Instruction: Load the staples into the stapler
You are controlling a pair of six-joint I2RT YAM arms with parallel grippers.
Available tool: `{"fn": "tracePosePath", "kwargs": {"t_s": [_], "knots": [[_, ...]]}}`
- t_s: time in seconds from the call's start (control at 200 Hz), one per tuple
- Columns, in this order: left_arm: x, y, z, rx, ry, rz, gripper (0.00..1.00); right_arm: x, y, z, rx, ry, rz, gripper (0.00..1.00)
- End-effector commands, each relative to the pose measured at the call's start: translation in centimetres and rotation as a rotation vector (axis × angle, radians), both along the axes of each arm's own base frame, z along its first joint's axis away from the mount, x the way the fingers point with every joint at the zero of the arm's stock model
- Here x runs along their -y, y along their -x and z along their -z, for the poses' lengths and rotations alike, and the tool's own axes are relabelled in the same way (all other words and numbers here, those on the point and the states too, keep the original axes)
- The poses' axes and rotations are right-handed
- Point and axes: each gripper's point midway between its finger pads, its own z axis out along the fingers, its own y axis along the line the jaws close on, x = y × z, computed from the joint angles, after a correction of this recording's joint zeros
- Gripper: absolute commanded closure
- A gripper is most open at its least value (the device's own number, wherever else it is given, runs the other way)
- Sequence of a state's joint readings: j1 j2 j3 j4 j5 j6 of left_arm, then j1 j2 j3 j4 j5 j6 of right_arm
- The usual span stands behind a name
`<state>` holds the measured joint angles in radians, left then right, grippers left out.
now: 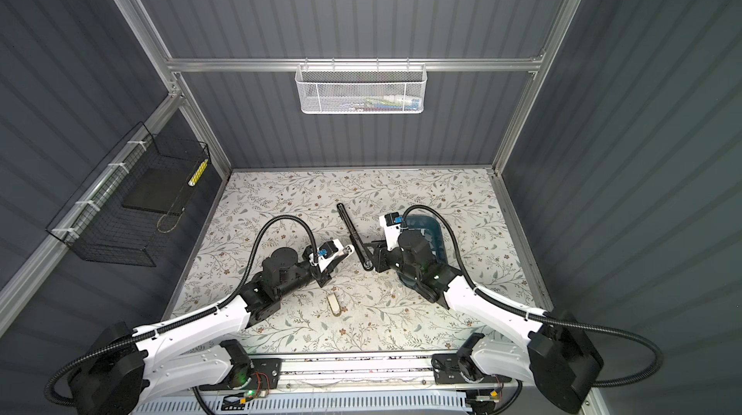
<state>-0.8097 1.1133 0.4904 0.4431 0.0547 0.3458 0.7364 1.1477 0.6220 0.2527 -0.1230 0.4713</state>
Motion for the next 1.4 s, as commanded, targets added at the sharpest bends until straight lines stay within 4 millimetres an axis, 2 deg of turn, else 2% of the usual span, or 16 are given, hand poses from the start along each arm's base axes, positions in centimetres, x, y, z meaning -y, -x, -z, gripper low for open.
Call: {"fn": "tracePosePath", "kwargs": {"t_s": [0.0,0.055,0.12,0.185,0.42,0.85,1.396], "knots": [[1.0,0.4,-1.1,0.019,0.012,0.065,1.00,-0.5,0.7,-0.9,0.027,-0.026,-0.017,0.67],[1.2,0.6,-1.0,0.016,0.008,0.085,1.00,-0.8,0.9,-1.0,0.027,-0.029,-0.028,0.65],[1.4,0.8,-1.0,0.011,0.007,0.100,1.00,-1.3,0.8,-0.9,0.020,-0.024,-0.039,0.55],[1.5,0.9,-1.1,0.012,0.009,0.111,1.00,-1.8,0.6,-0.6,0.011,-0.013,-0.042,0.51],[1.4,0.9,-1.4,0.015,0.019,0.103,1.00,-3.1,-0.4,1.7,-0.040,0.083,-0.075,0.52],[0.8,1.0,-2.3,0.035,0.052,0.078,1.00,-2.9,-1.4,5.1,-0.079,0.240,-0.067,0.53],[0.1,1.8,-3.8,0.097,0.139,0.084,1.00,-4.1,-1.3,7.0,-0.098,0.284,-0.153,0.54]]}}
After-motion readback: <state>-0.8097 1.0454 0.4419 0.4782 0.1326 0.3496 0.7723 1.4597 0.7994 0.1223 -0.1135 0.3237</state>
